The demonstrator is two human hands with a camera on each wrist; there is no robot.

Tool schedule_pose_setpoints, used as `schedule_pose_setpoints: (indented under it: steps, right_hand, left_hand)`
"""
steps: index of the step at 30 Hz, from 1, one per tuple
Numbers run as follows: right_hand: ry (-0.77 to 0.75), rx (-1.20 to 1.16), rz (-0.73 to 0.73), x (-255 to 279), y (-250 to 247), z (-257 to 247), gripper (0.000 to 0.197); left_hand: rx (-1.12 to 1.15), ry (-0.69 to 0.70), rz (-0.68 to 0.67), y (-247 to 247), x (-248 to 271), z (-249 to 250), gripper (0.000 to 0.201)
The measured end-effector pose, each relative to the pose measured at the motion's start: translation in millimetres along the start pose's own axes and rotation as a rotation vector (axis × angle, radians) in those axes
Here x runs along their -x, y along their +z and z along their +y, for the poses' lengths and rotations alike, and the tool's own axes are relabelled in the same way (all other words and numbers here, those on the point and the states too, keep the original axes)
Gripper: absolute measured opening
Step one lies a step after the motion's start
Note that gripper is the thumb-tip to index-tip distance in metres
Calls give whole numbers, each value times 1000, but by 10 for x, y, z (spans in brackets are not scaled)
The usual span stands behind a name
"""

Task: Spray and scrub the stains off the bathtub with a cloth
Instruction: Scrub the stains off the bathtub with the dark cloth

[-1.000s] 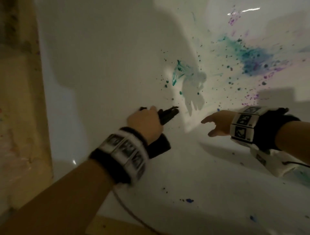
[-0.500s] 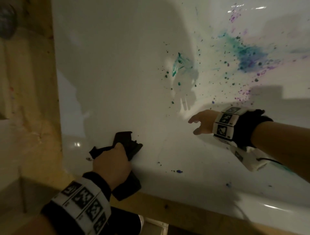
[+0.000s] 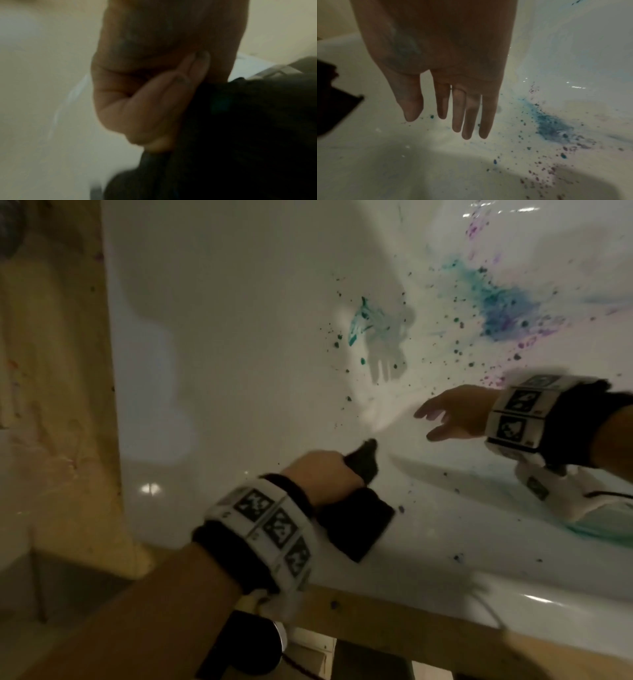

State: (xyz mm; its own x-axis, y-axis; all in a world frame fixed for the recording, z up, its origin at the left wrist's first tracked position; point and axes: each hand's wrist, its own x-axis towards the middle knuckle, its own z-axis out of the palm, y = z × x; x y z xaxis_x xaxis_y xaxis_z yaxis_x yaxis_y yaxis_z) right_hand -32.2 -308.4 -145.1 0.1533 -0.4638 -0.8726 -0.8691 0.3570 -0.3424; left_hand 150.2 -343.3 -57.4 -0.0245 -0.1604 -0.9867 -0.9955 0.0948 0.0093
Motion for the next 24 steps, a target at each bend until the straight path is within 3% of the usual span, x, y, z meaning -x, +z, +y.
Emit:
schedule_pose_setpoints:
  steps: [2, 5, 7, 9, 12, 15, 20, 22, 24]
  right_hand:
    - [28, 29, 12, 77, -59, 149, 48]
    - [58, 44, 27, 114, -81, 268, 47]
    - [56, 36, 17, 116, -51, 260, 47]
    - [38, 25, 4, 103, 8, 224, 48]
    - [7, 57, -30, 88, 100, 156, 49]
    - [-16, 95, -29, 73, 126, 133, 49]
    - [-9, 63, -17, 59, 65, 283, 48]
    - [15, 39, -10, 69, 20, 370, 47]
    - [43, 15, -9, 87, -19, 425, 47]
  left_hand:
    - [-177, -54, 105, -195, 128, -174, 31]
    - [-384, -173, 40, -155, 225, -337, 27]
    - [-361, -193, 0, 74, 213, -318, 38]
    - [-368, -148, 17, 247, 133, -194, 45]
    - [-372, -91, -62, 413, -97, 73, 52]
    - [-323, -39, -87, 500, -279, 358, 47]
    - [42, 36, -164, 548, -346, 638, 38]
    - [61, 49, -123, 410, -262, 626, 40]
    - [-58, 84, 45, 165, -119, 441, 40]
